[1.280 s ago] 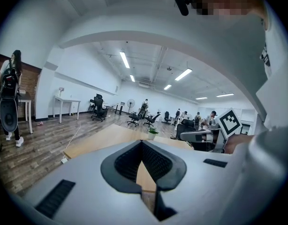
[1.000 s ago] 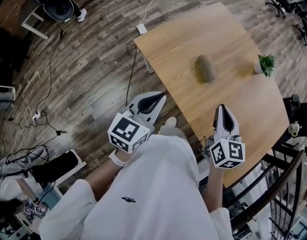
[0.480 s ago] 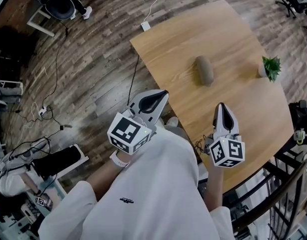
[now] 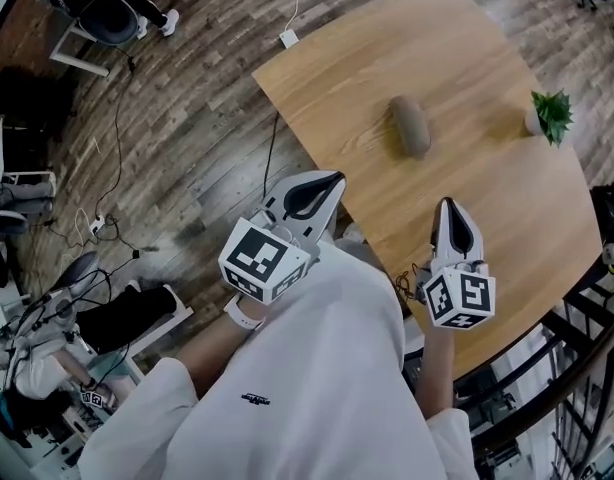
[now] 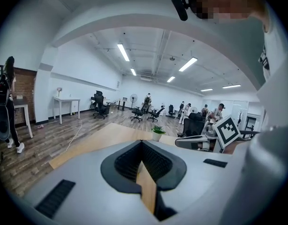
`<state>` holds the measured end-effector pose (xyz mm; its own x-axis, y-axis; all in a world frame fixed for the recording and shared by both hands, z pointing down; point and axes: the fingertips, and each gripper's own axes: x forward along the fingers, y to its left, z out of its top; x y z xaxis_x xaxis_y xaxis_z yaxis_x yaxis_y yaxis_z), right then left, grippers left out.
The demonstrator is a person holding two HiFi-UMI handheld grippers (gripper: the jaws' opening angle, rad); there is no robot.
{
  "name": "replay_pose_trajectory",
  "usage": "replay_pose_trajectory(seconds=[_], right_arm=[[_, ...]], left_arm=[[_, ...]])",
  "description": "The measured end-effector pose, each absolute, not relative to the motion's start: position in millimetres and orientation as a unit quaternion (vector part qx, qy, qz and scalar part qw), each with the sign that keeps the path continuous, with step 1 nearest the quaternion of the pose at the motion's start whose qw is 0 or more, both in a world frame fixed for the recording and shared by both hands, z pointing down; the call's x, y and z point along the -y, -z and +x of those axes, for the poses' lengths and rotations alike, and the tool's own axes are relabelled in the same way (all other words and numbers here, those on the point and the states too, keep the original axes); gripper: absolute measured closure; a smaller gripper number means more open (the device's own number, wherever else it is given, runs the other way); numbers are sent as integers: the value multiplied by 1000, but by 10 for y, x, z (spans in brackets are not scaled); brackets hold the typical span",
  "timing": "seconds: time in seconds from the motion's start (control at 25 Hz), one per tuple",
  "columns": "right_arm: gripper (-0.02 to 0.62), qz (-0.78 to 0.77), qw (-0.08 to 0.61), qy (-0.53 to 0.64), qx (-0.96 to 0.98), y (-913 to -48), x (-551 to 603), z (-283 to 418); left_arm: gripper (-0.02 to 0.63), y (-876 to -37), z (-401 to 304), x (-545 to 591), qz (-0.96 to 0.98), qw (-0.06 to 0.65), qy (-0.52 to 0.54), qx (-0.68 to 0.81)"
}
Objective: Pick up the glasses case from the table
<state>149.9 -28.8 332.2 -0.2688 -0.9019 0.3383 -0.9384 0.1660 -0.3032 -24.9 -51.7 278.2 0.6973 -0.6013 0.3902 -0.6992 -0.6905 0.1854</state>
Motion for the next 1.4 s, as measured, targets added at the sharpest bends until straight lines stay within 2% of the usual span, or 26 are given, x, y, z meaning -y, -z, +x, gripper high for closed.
replay_pose_trajectory(seconds=[0.24,0.52,1.0,1.4], right_arm=[[583,606,43,-225,762,-3428,471,1543],[583,595,82,-208,772,-3670,588,1488],[479,566,116,-146,803,-4084,928,1553],[351,563,110,-143,806,-4627,1111,1549]], left_arm=[[603,-2892,-189,686,907,164,-164,352],[603,-3072,-70,823,908,178,-176,337],[603,-3607,222,955,912,190,-215,293],[603,-4095,341,946,906,227,-229,274]])
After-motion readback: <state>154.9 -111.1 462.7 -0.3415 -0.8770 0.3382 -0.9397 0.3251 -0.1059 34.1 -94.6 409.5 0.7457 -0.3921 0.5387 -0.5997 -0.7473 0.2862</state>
